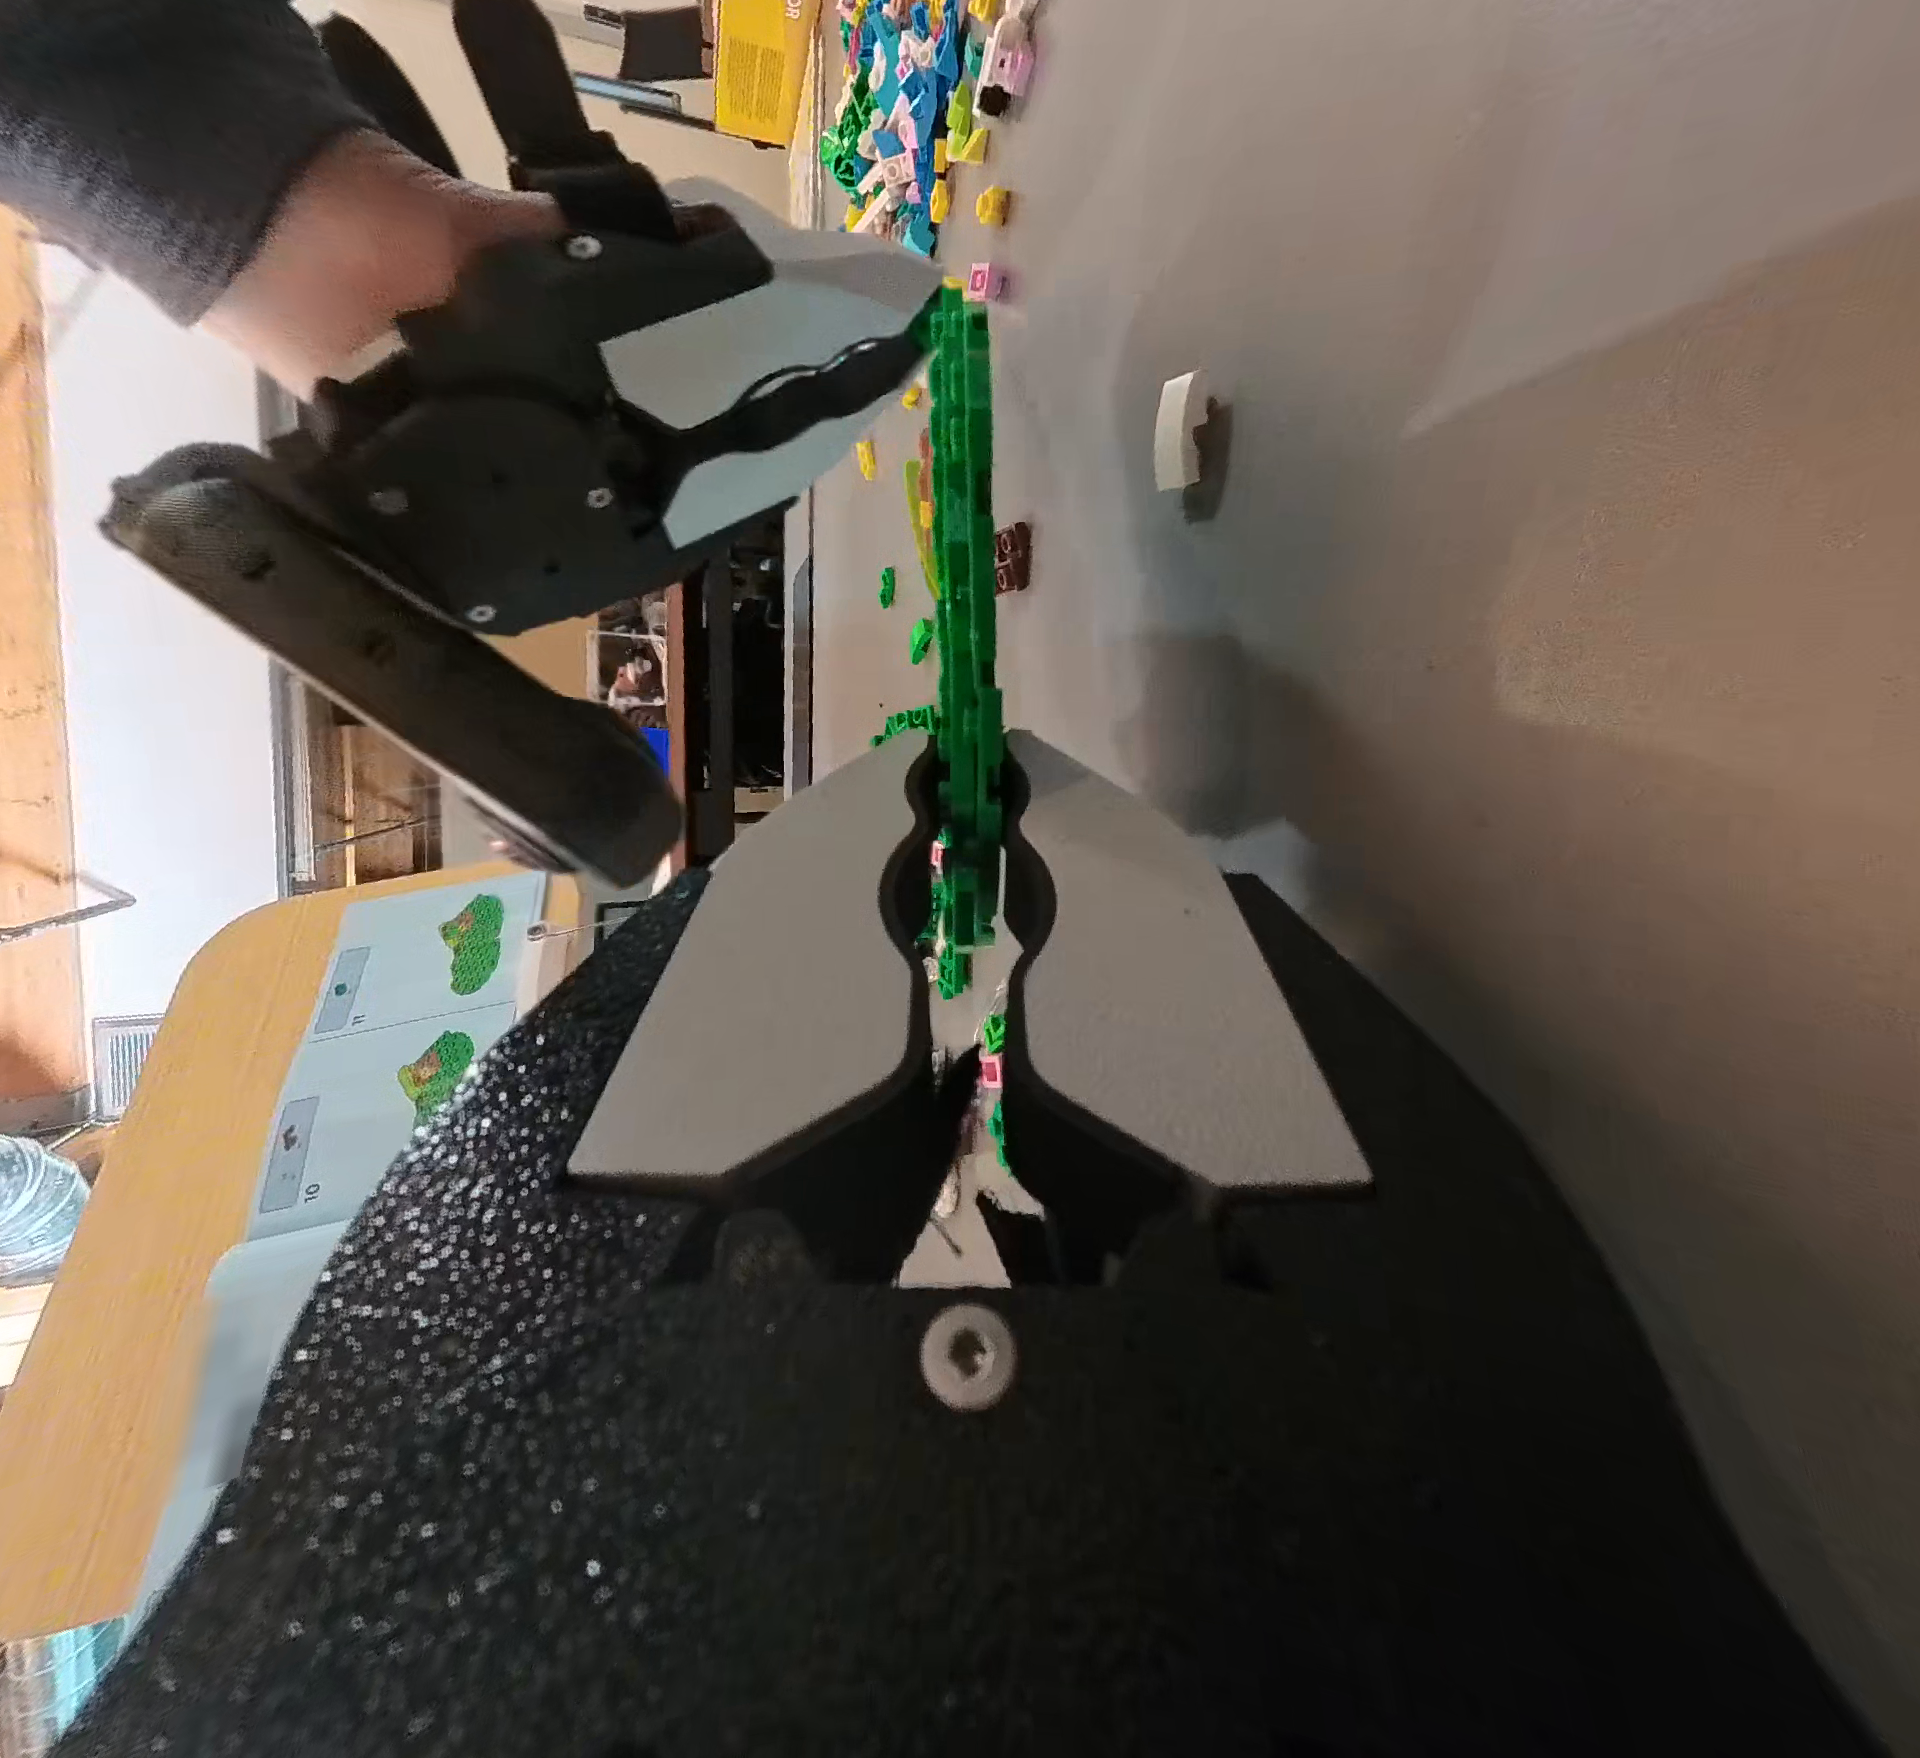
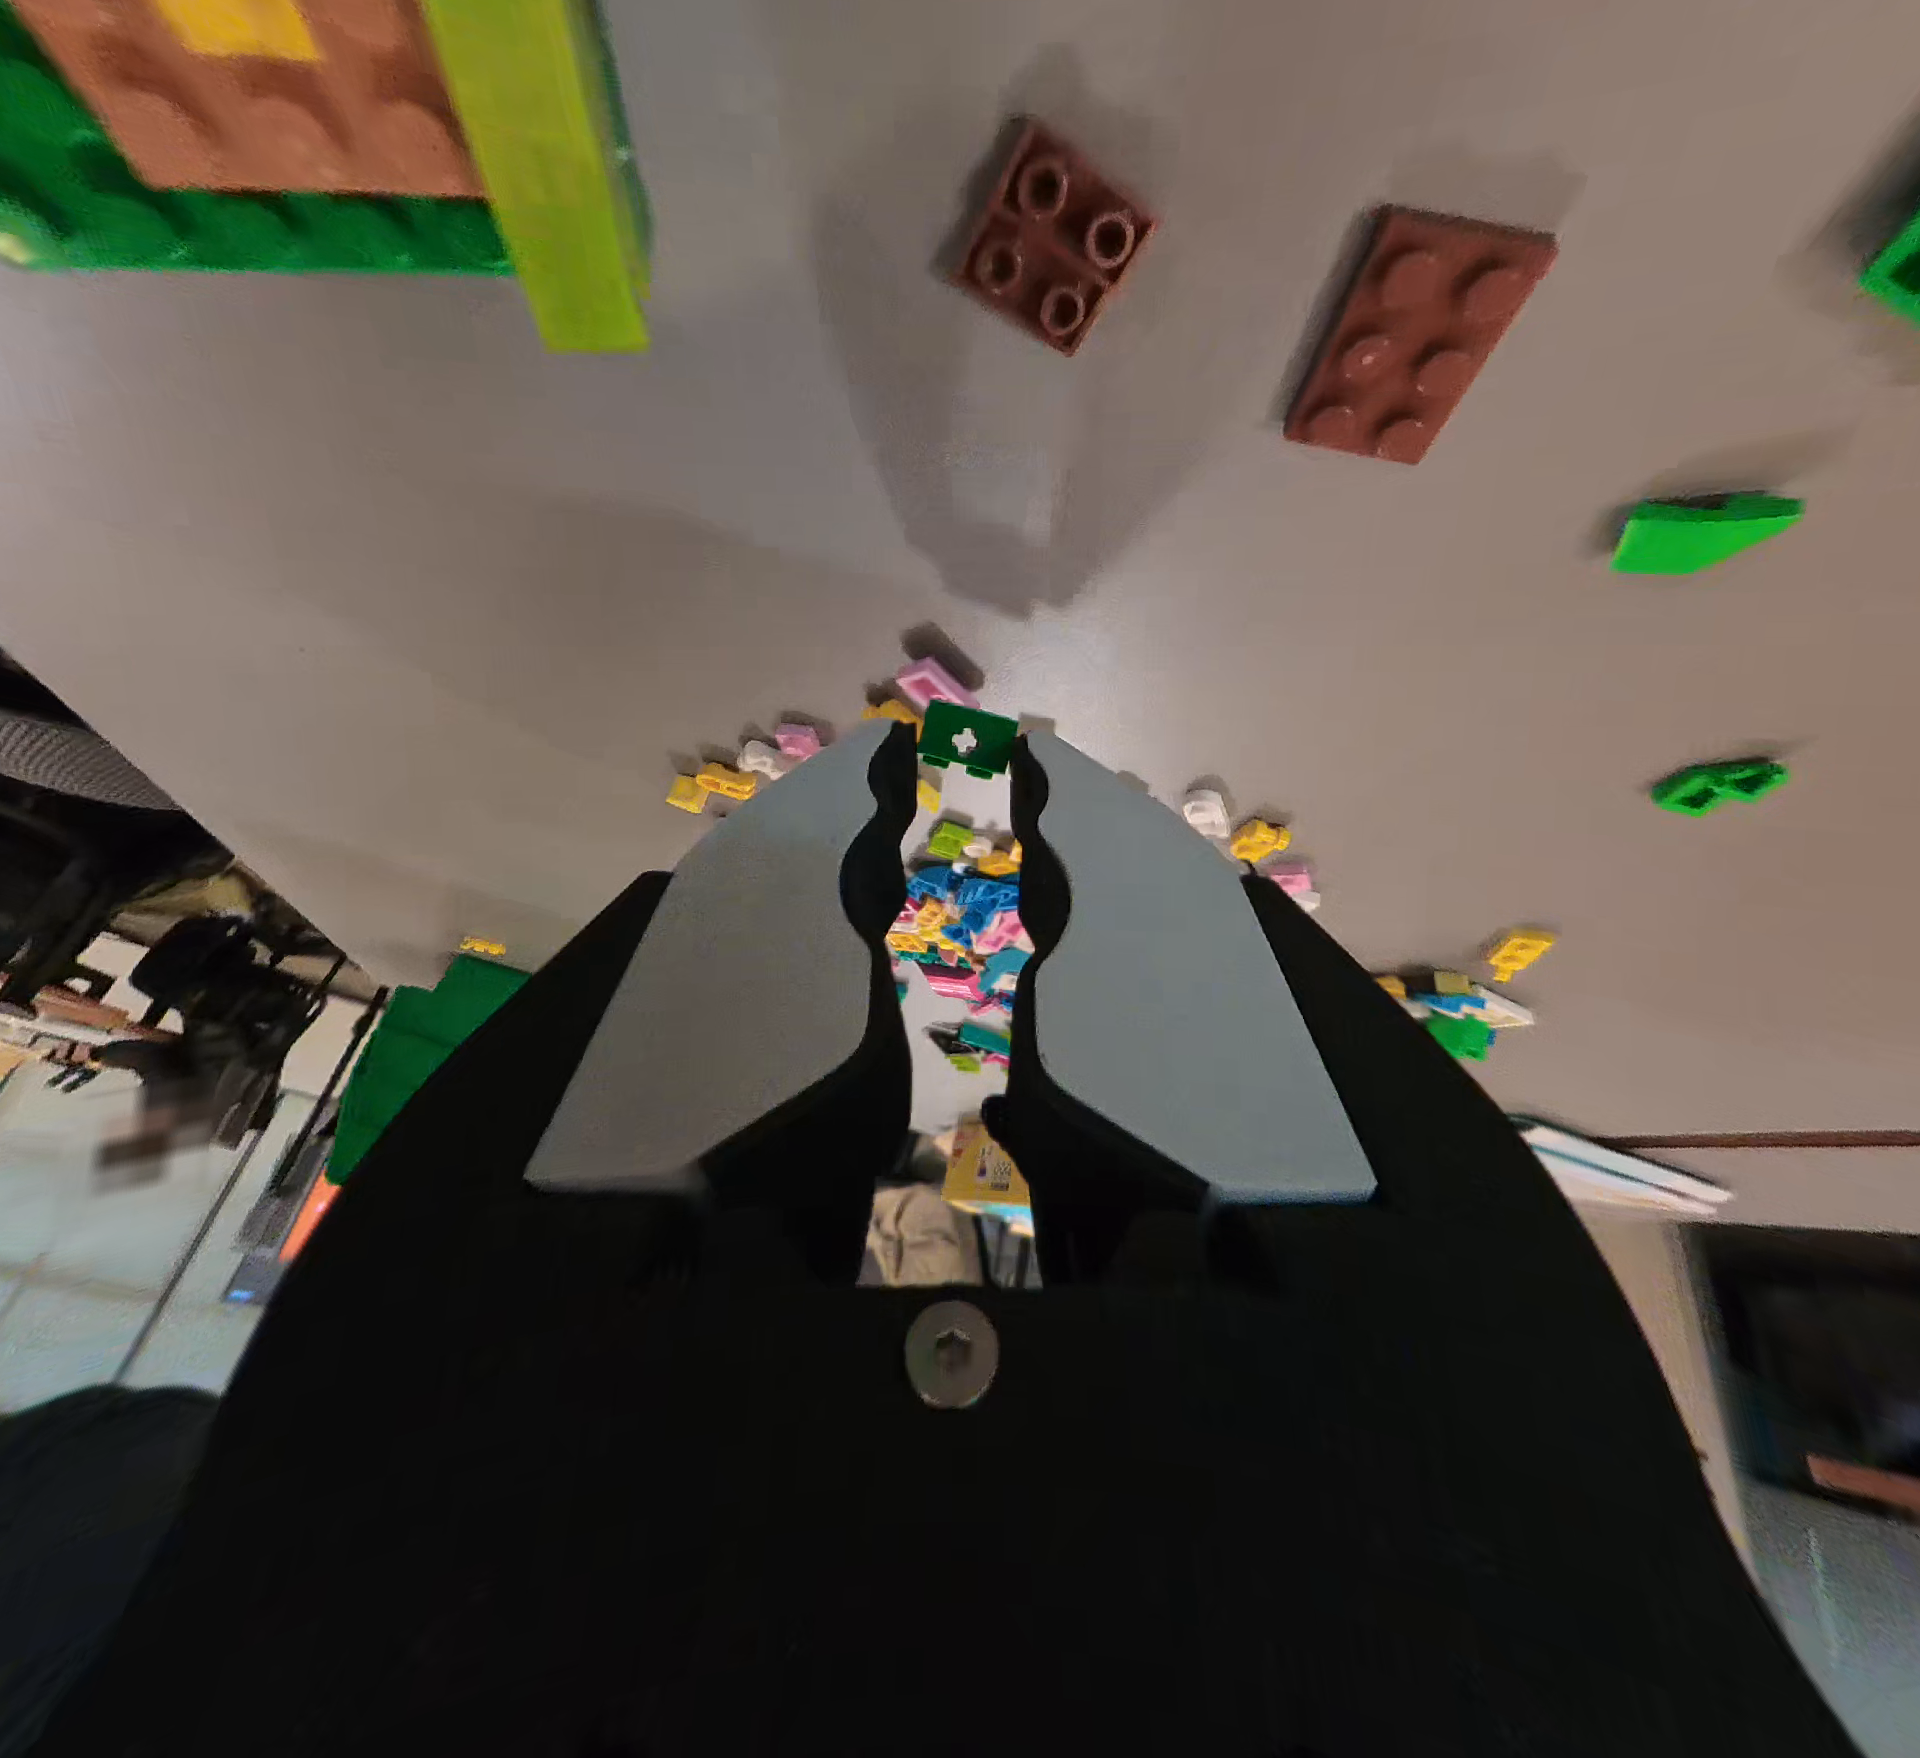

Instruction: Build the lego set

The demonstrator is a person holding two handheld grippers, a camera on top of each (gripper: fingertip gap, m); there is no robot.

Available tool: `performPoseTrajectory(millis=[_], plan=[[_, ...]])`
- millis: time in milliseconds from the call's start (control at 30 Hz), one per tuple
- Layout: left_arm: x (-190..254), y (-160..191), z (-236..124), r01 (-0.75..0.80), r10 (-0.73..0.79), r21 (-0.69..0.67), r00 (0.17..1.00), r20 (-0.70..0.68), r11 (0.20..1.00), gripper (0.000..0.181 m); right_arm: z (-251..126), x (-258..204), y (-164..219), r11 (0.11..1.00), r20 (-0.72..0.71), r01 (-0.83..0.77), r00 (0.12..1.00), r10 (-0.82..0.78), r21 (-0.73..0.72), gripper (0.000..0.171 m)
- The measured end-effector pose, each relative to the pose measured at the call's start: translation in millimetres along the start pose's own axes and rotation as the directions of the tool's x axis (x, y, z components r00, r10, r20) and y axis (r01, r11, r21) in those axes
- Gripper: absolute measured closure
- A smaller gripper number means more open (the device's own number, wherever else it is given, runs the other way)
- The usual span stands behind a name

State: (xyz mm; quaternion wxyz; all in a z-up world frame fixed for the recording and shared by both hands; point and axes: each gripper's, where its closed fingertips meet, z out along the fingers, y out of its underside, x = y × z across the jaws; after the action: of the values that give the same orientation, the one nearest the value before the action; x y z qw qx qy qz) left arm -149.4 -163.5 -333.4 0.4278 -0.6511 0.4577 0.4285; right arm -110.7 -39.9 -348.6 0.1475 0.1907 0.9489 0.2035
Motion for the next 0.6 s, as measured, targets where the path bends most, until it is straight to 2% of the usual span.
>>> performPoseTrajectory(millis=[233,300,333,400,467,533,600], plan=[[3,1,4,-0.009,0.009,-0.013,1.000,-0.014,1.000,0.173,7,6,-15,1.000,-0.005,-0.016,1.000,0.016,-0.014,0.154],[3,1,4,-0.009,0.009,-0.014,1.000,-0.014,1.000,0.173,5,6,-16,1.000,-0.007,-0.026,1.000,0.026,0.005,0.142],[3,1,4,-0.008,0.007,-0.014,1.000,-0.014,1.000,0.173,2,6,-16,0.999,-0.016,-0.033,0.999,0.033,0.033,0.141],[3,2,5,-0.004,0.004,-0.013,1.000,-0.012,1.000,0.173,-7,5,-14,0.987,-0.010,-0.085,0.996,0.087,0.136,0.140],[2,1,5,-0.002,0.002,-0.012,1.000,-0.010,1.000,0.173,-16,6,-15,0.934,0.009,-0.160,0.986,0.165,0.321,0.139],[2,1,5,0.001,-0.001,-0.009,1.000,-0.010,1.000,0.173,-20,13,-13,0.835,0.004,-0.226,0.966,0.259,0.501,0.138],[2,1,5,0.005,-0.005,-0.008,1.000,-0.010,1.000,0.173,-19,18,-5,0.718,0.016,-0.316,0.920,0.391,0.620,0.138]])
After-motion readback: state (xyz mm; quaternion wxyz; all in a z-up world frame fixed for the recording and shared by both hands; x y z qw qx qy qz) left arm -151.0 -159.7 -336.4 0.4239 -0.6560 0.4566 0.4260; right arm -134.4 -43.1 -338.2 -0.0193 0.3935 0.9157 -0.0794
